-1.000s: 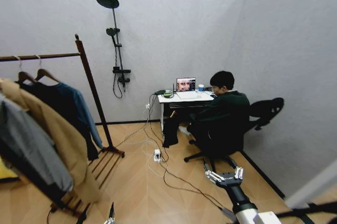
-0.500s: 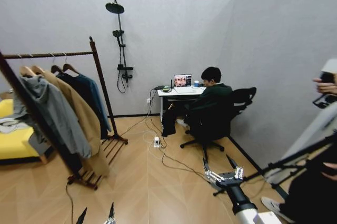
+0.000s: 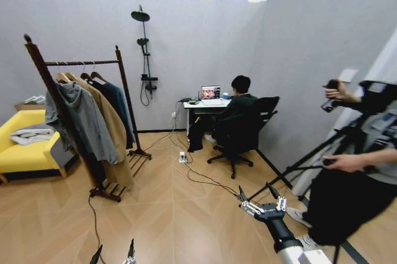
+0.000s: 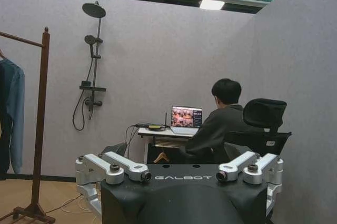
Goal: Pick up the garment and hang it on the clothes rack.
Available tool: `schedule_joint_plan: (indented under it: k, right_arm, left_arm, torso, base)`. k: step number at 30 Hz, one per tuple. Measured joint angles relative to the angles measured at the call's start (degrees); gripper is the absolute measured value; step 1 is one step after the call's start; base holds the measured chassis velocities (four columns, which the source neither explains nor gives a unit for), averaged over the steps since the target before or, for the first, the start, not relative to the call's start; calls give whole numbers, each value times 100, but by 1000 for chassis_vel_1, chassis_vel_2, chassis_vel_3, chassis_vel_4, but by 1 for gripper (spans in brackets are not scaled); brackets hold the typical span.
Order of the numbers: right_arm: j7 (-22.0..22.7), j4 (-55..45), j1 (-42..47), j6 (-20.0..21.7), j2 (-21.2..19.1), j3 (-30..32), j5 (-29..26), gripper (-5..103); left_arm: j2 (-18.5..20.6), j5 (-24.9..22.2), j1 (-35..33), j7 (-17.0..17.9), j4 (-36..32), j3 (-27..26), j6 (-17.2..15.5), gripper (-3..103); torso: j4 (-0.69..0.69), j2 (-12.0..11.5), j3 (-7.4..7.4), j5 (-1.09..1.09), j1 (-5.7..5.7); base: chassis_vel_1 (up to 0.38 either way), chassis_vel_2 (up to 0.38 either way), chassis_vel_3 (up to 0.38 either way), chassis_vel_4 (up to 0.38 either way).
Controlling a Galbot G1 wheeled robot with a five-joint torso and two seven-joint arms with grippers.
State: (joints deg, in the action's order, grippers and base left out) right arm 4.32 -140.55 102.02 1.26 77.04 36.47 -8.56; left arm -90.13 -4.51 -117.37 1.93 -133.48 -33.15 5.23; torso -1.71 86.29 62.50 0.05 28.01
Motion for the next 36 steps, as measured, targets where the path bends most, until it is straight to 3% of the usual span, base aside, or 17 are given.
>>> schedule_joint_plan:
  k: [5, 22, 24, 27, 30, 34, 36]
  right_arm:
    - [0, 0, -7, 0, 0, -1, 0, 100]
    - [0, 12, -3, -34, 11, -1, 0, 100]
    - [2, 73, 6, -204, 67, -2, -6, 100]
    - [42, 301, 40, -827, 286, -5, -38, 100]
    - [57, 380, 53, -1045, 363, -6, -49, 100]
    - [121, 740, 106, -2025, 702, -14, -96, 100]
    - [120, 832, 115, -2122, 750, -21, -161, 100]
  left_arm:
    - [0, 0, 1, 2, 0, -2, 0, 100]
    - [0, 0, 1, 4, 0, -3, 0, 100]
    - [0, 0, 1, 4, 0, -3, 0, 100]
    - [0, 0, 1, 4, 0, -3, 0, 100]
    - [0, 0, 1, 4, 0, -3, 0, 100]
    - [0, 0, 1, 4, 1, -3, 0, 100]
    - [0, 0, 1, 5, 0, -3, 0, 100]
  torso:
    - [7, -4, 3, -4, 10]
    - [4, -2, 1, -5, 3]
    - [4, -1, 0, -5, 3]
    - [4, -2, 1, -5, 3]
    - [4, -1, 0, -5, 3]
    - [4, -2, 0, -5, 3]
    - [3, -1, 0, -6, 3]
  base:
    - [-48, 25, 79, -29]
    - [-2, 10, 10, -8]
    - [0, 0, 0, 0]
    - [0, 0, 0, 0]
    - [0, 0, 0, 0]
    - [0, 0, 0, 0]
    - [0, 0, 0, 0]
